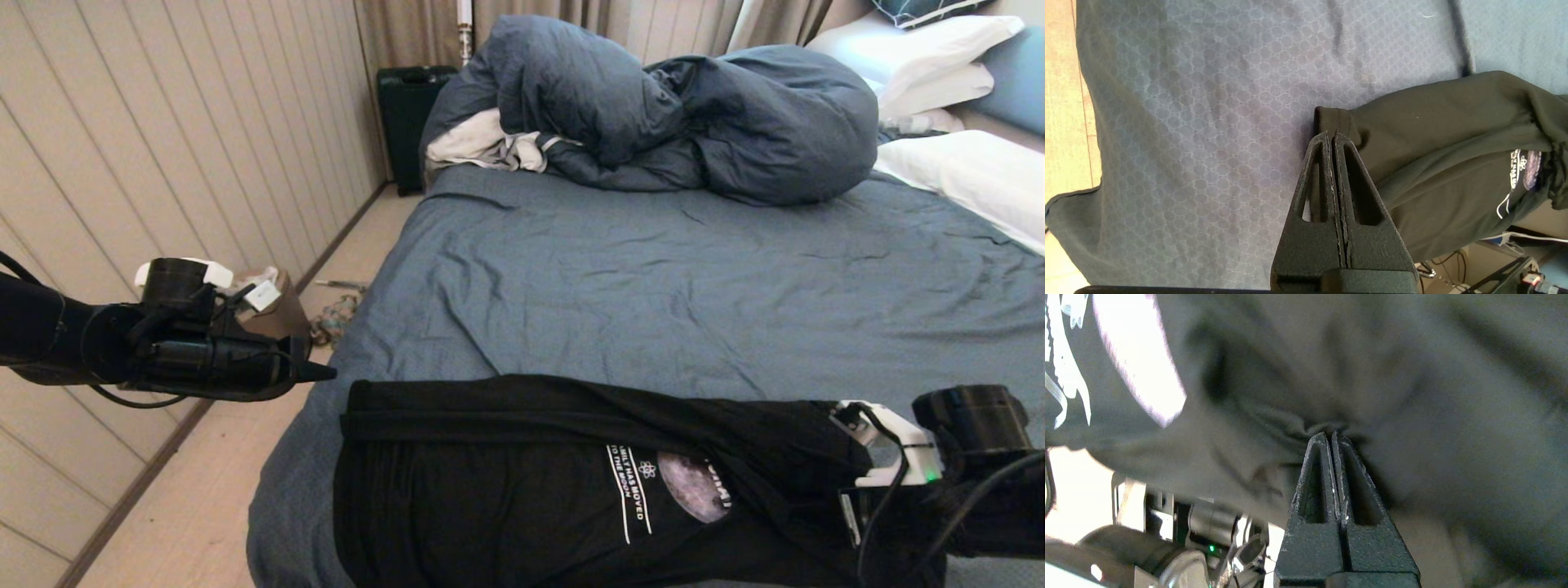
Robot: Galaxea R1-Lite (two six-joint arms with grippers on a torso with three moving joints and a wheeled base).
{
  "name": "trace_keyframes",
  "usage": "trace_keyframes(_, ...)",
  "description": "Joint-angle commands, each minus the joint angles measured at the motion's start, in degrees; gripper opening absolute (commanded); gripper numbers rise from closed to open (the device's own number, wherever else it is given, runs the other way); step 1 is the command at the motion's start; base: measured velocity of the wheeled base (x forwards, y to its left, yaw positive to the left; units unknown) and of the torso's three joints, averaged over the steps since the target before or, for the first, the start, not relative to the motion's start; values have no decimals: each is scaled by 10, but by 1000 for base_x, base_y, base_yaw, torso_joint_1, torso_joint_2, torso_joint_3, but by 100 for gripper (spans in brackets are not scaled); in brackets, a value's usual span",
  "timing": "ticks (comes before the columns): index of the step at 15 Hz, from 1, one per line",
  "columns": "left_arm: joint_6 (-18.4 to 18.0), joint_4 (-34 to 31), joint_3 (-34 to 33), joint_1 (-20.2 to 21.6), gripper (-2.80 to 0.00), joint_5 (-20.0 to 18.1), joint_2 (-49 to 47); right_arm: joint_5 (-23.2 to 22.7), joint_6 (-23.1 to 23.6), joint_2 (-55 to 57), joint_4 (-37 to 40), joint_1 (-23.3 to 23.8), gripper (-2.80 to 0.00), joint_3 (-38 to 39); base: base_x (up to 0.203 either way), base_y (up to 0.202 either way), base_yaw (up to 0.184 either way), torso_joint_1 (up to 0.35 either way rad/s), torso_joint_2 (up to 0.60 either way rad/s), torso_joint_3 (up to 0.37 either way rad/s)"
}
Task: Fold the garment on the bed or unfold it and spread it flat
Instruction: Fold the black T-shirt
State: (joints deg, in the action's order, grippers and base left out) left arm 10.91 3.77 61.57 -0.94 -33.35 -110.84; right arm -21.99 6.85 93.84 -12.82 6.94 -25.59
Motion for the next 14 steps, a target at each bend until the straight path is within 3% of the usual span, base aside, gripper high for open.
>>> trace_keyframes(1, 1, 0, 0, -1, -280, -2, -3, -2, 2, -43, -1, -1, -280, 23, 0, 0, 0, 0, 0, 0)
trace_keyframes(8, 1, 0, -1, -1, -280, -2, -3, -2, 3, -122, 3, -24, -280, 92, 0, 0, 0, 0, 0, 0)
trace_keyframes(14, -1, 0, -1, -1, -280, 0, -3, -4, -9, -190, 30, -18, -280, 59, 0, 0, 0, 0, 0, 0)
